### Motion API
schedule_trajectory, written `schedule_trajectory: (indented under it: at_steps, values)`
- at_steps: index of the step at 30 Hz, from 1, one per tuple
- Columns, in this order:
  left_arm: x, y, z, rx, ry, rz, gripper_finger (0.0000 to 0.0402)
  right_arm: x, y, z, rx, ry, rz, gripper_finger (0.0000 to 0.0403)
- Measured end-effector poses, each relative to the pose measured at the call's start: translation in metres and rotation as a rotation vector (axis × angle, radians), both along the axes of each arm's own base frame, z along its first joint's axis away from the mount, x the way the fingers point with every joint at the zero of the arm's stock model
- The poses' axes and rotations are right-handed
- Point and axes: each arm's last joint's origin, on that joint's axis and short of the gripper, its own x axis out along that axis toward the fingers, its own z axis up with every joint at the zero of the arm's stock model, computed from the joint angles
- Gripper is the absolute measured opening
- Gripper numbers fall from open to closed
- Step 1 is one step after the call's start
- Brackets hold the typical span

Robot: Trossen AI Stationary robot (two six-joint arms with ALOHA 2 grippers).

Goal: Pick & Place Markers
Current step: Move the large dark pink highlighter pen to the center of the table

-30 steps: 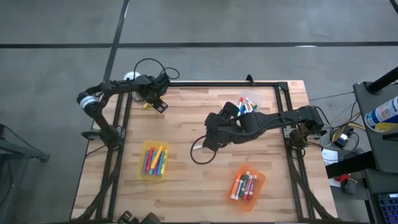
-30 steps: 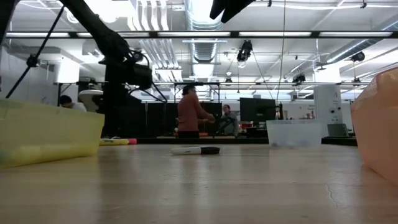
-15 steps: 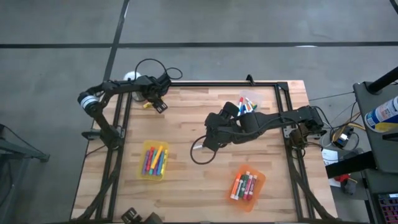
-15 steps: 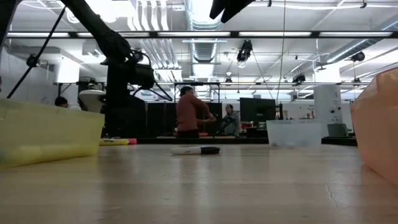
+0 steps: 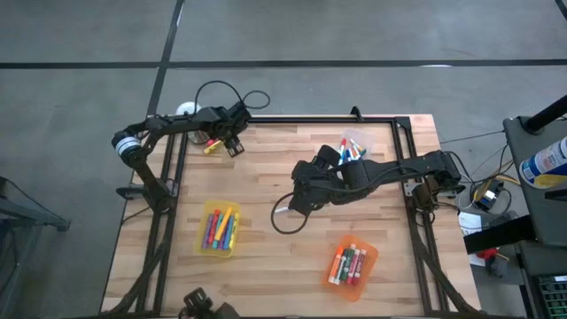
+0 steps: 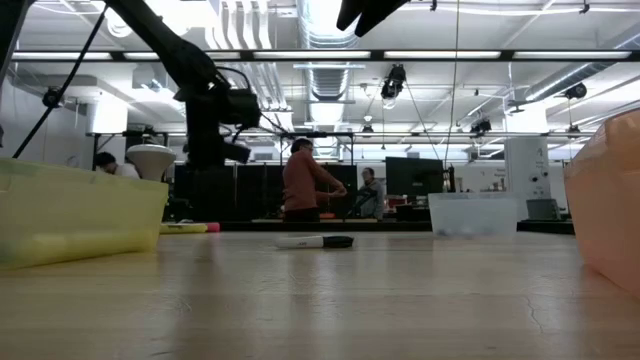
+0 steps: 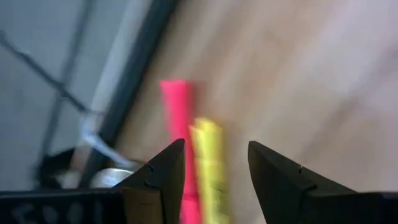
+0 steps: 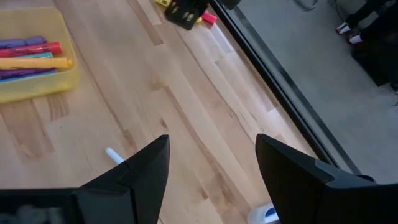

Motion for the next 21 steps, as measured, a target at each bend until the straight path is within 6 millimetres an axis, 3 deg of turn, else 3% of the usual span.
schedule_trajectory:
  at_steps: [3,7,15,21]
  values:
    - [0.002,0.009,0.011,0.093,0.007,0.023,0.0167,0.0,0.0,0.0,0.001,-0.002,-0.002,0.0233]
    - [0.005,0.02,0.018,0.068,0.028,-0.069,0.0152,0.0,0.0,0.0,0.012,-0.015,-0.017,0.0233]
    - [0.022,0.043,0.012,0.096,0.171,-0.073,0.0019,0.0,0.0,0.0,0.026,-0.029,-0.036,0.0233]
    - [0.03,0.058,0.006,0.028,0.236,-0.039,0.0002,0.0,0.0,0.0,0.027,-0.03,-0.038,0.0233]
